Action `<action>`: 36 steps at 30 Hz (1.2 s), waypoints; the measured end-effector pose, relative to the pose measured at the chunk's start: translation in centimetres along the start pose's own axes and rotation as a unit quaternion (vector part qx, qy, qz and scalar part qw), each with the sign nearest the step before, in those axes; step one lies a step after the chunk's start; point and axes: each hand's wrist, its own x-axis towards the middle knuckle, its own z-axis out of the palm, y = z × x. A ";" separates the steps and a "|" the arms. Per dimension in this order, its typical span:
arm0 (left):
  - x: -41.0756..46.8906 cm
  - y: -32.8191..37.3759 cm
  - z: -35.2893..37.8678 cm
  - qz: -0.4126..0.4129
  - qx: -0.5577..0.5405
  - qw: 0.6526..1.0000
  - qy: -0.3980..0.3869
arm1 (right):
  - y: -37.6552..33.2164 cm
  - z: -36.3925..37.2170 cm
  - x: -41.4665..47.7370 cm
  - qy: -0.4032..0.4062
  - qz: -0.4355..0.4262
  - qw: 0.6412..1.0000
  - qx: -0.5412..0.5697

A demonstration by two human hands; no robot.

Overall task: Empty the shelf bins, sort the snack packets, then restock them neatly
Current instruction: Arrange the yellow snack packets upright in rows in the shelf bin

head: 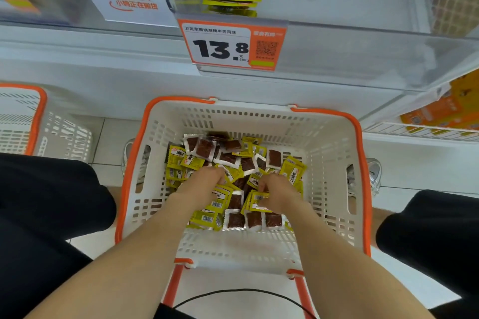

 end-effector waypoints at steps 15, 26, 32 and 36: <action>1.5 4.5 -3.3 -0.180 -0.673 0.717 -0.023 | -6.2 -5.0 -2.4 0.026 -0.015 0.866 0.498; 0.4 1.8 -2.8 -0.169 -0.597 0.784 -0.016 | -3.8 -4.2 -2.2 -0.063 -0.038 0.997 0.039; 0.8 1.8 -3.3 -0.134 -0.612 0.778 -0.043 | -4.8 0.4 -2.6 -0.058 -0.128 0.969 -0.205; 0.4 1.2 -3.4 -0.151 -0.607 0.774 -0.097 | -4.7 1.3 -1.9 -0.074 -0.114 0.981 -0.137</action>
